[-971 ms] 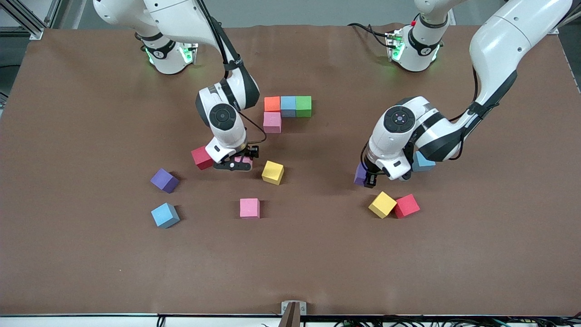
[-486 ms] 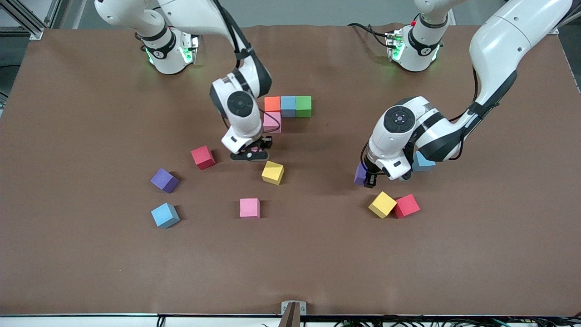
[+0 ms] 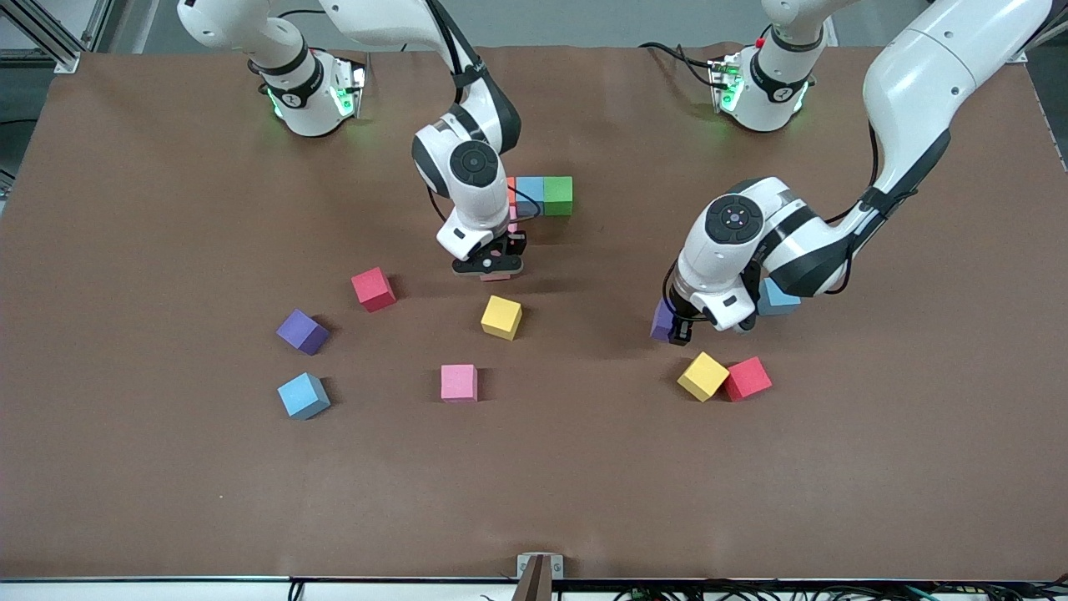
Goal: Arrange 11 blocks into digit 3
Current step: 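Lower the second pink cube below the first pink cube with the right gripper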
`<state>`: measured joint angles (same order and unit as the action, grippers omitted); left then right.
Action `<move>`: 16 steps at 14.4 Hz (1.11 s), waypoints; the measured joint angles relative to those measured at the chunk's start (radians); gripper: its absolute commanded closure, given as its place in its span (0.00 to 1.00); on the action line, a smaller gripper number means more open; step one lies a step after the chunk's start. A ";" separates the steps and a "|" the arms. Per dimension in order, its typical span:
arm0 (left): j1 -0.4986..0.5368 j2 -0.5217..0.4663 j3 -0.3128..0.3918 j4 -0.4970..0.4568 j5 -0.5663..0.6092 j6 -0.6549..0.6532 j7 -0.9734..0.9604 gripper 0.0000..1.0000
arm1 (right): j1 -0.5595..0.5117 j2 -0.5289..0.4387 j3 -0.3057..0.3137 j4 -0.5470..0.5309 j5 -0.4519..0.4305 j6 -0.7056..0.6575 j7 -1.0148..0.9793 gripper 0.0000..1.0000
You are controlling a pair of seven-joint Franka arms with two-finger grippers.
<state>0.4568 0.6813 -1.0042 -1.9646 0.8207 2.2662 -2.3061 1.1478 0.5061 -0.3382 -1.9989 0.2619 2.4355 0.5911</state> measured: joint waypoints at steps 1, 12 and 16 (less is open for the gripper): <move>0.000 0.000 0.000 0.000 0.000 0.000 0.000 0.66 | 0.001 0.000 0.000 0.000 0.000 -0.001 0.002 0.92; 0.000 0.000 0.000 0.000 0.000 0.000 0.000 0.66 | 0.020 0.000 0.011 -0.002 0.000 -0.006 0.037 0.92; 0.000 0.000 0.000 0.000 0.000 0.000 0.000 0.66 | 0.022 0.000 0.013 -0.003 0.000 -0.009 0.043 0.91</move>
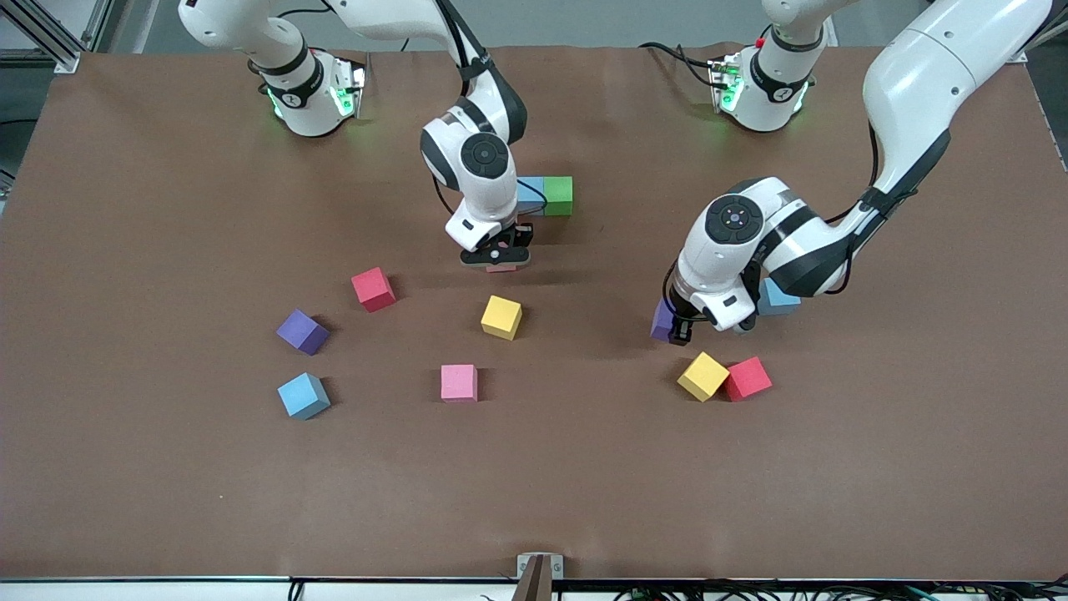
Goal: Arrange 11 blocks into digit 3
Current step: 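Lower the second pink cube below the first pink cube with the right gripper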
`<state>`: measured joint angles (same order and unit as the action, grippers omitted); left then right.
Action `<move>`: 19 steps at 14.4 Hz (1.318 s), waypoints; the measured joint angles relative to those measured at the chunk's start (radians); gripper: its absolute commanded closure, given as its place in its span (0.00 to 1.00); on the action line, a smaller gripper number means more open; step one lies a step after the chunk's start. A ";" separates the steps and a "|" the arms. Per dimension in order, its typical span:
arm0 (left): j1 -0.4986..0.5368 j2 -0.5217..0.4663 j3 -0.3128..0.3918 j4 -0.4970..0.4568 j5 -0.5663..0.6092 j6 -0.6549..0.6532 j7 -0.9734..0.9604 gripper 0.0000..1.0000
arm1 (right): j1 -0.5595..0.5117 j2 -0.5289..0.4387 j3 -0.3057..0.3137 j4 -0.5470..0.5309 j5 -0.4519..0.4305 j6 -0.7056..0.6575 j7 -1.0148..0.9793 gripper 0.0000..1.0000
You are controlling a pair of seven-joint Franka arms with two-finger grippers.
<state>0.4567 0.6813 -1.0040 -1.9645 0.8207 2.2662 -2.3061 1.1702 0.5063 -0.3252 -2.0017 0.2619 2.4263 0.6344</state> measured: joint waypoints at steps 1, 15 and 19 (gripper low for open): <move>0.000 0.000 0.000 0.000 0.000 0.000 0.000 0.66 | 0.000 0.000 0.000 0.000 0.000 0.000 0.001 0.91; 0.000 0.000 0.000 0.000 0.000 0.000 0.000 0.66 | 0.001 0.003 0.001 -0.006 0.000 0.000 0.019 0.00; 0.000 0.000 0.000 0.000 0.000 0.000 0.000 0.66 | 0.001 0.001 -0.005 0.025 0.000 -0.028 0.020 0.00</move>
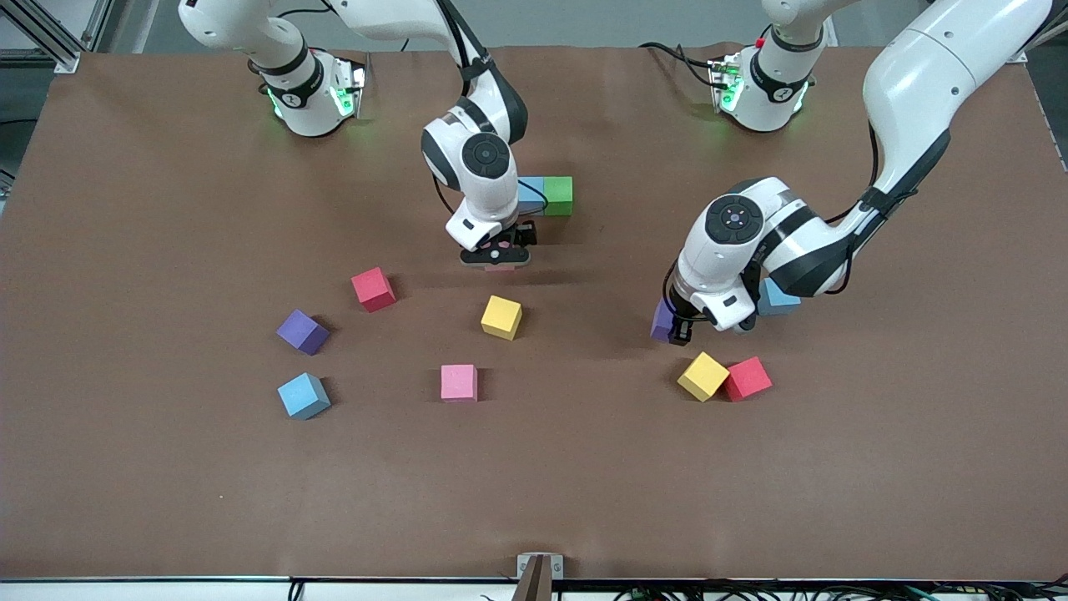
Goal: Arrange 11 blocks into digit 3
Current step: 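Lower the second pink cube below the first pink cube with the right gripper, then grasp a yellow cube with the right gripper while the left gripper carries purple inward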
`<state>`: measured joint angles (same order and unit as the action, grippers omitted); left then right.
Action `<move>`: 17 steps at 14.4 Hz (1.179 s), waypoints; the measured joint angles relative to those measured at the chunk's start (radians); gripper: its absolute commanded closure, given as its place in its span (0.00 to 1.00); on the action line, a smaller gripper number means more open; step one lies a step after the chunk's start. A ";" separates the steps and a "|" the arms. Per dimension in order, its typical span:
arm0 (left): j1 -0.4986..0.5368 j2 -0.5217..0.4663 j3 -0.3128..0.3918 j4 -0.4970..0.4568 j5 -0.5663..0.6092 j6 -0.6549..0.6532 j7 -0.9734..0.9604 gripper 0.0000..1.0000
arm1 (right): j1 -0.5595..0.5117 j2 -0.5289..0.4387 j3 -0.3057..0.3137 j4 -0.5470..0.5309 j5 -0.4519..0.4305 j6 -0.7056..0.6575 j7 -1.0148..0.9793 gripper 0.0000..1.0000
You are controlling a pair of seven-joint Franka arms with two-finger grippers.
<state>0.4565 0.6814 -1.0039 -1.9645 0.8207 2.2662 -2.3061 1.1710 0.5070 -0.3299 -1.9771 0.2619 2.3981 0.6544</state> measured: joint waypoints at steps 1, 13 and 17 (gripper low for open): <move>-0.001 0.000 0.000 0.000 -0.004 0.000 0.000 0.66 | 0.000 -0.002 -0.006 0.023 0.000 -0.036 0.004 0.00; -0.249 0.006 0.038 0.011 -0.066 -0.006 -0.434 0.66 | -0.128 0.127 -0.090 0.324 0.067 -0.160 0.030 0.00; -0.344 0.018 0.081 0.011 -0.075 -0.006 -0.452 0.67 | -0.129 0.193 -0.087 0.348 0.096 -0.103 0.107 0.00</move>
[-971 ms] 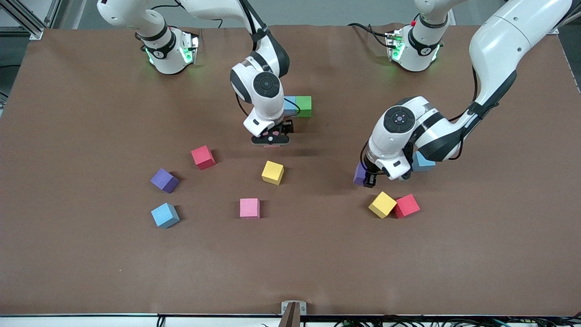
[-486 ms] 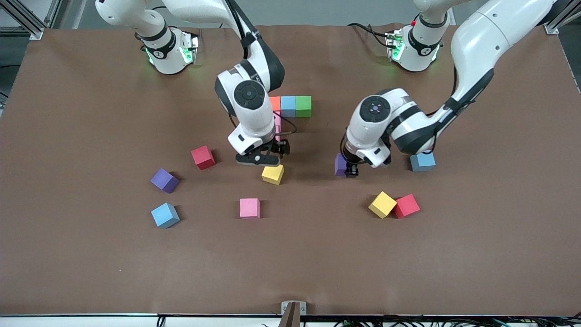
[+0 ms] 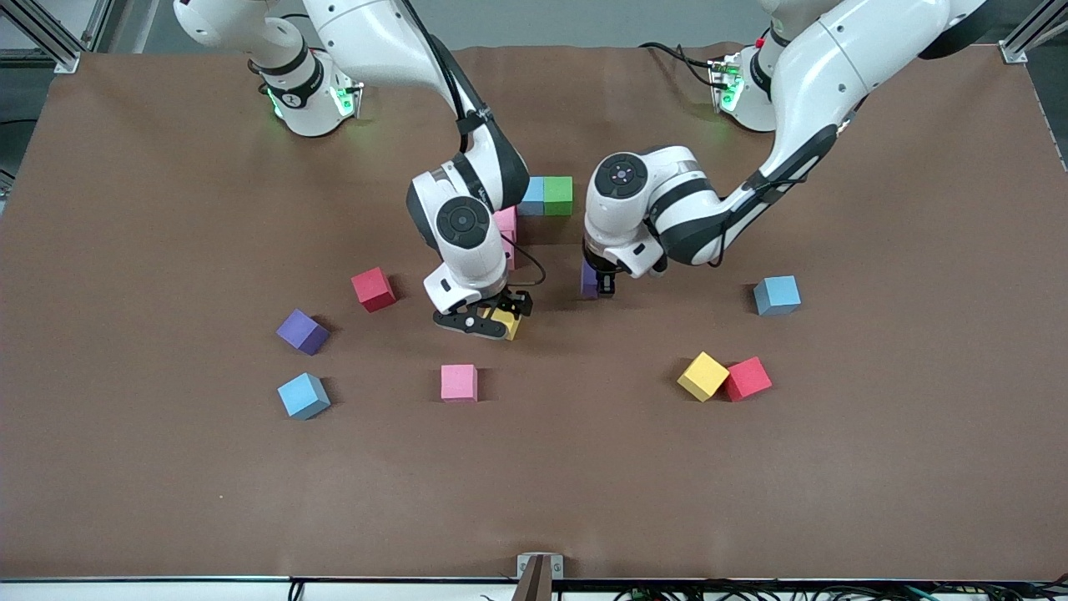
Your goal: Arrange 11 blocks into digit 3
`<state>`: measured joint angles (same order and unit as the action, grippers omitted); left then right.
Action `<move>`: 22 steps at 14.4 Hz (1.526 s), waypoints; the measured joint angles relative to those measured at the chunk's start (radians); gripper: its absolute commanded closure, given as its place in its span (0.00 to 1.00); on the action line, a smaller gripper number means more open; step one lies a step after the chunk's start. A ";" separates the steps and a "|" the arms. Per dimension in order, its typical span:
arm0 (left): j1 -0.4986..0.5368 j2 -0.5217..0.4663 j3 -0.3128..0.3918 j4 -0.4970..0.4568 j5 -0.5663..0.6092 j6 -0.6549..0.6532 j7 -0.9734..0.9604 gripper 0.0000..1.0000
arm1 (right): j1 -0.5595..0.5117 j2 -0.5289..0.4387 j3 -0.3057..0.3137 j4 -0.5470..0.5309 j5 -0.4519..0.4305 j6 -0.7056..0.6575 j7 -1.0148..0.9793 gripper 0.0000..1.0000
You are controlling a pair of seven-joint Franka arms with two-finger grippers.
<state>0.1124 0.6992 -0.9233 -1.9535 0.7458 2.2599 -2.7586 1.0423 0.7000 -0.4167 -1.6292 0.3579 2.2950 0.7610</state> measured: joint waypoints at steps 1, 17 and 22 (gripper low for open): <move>-0.002 0.002 0.001 0.000 0.000 0.000 0.000 0.67 | 0.000 0.009 0.001 0.001 0.008 0.015 0.023 0.00; 0.022 0.002 0.003 0.018 0.000 0.002 0.010 0.67 | -0.051 0.027 -0.027 0.030 0.036 -0.060 -0.055 1.00; 0.019 0.002 0.003 0.023 0.000 0.002 0.011 0.67 | -0.116 -0.083 -0.100 0.044 0.037 -0.243 -0.227 1.00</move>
<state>0.1315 0.7013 -0.9206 -1.9309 0.7458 2.2620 -2.7477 0.9264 0.6172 -0.5169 -1.5852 0.3946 2.0523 0.5338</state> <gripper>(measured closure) 0.410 0.419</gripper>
